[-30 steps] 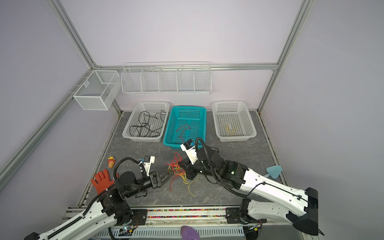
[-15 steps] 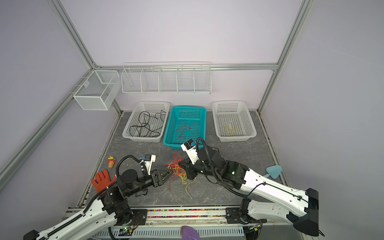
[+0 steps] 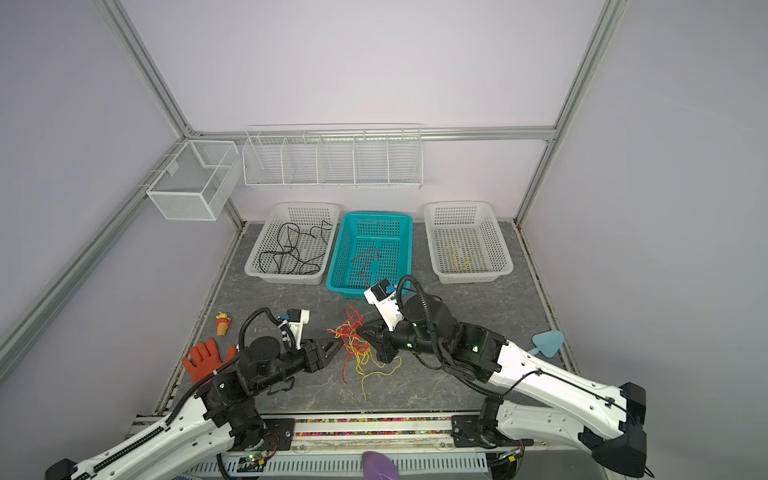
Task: Untangle the cables
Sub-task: 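Lift the tangle with the right gripper while the left gripper grasps the yellow wire, then pull the red wire away with the right gripper while the left holds yellow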
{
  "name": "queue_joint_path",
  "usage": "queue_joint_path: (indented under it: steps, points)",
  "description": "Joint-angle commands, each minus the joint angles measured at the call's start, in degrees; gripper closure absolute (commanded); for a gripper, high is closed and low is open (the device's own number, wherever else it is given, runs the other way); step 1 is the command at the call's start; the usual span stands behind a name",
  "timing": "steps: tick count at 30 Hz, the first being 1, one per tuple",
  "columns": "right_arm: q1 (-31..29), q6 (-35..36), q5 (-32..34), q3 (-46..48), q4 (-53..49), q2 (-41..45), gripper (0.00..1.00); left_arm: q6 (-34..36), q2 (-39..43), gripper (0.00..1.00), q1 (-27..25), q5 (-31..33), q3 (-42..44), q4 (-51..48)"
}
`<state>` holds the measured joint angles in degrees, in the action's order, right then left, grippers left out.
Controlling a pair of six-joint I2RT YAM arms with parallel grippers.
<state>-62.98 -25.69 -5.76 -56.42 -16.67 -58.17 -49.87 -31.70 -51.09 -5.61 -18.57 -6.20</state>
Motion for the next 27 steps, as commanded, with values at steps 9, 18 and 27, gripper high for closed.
queue_joint_path:
  steps: [9,18,27]
  points:
    - [0.21,-2.34,-0.65,2.19,4.11,0.38,0.93,-2.21,-1.47,0.65,-0.28,-1.50,0.64,7.42]
    - [0.24,-2.40,2.37,3.34,4.05,2.61,0.93,-3.73,-0.37,0.74,-0.28,-2.34,3.62,10.64]
    - [0.50,-2.68,10.10,4.51,0.27,6.35,0.93,-2.02,0.24,1.00,-0.26,-0.78,2.87,6.72]
